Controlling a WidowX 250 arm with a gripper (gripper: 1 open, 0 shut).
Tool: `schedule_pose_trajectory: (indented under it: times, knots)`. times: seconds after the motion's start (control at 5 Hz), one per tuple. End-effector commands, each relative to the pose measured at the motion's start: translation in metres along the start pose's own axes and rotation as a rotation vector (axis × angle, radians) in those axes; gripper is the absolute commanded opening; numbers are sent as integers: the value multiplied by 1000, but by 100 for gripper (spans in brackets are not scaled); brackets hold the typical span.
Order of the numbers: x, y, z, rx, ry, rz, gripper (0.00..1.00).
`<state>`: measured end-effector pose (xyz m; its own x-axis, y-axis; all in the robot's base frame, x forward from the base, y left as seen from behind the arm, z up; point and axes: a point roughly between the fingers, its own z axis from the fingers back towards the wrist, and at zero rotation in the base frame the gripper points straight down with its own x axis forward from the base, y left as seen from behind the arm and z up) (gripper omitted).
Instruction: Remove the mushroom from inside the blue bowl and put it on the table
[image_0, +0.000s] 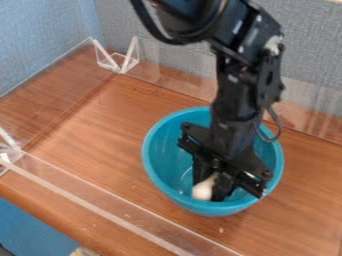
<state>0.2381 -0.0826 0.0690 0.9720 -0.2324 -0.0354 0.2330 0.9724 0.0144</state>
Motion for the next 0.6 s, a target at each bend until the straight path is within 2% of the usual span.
schedule_pose_trajectory:
  times: [0.0,0.2,0.4]
  knots:
    - [10,-6,21,-12,-64,-37,0]
    - [16,-17,26,-21,-70,-91,0]
    - [21,-31,20,-32,-67,-129,0]
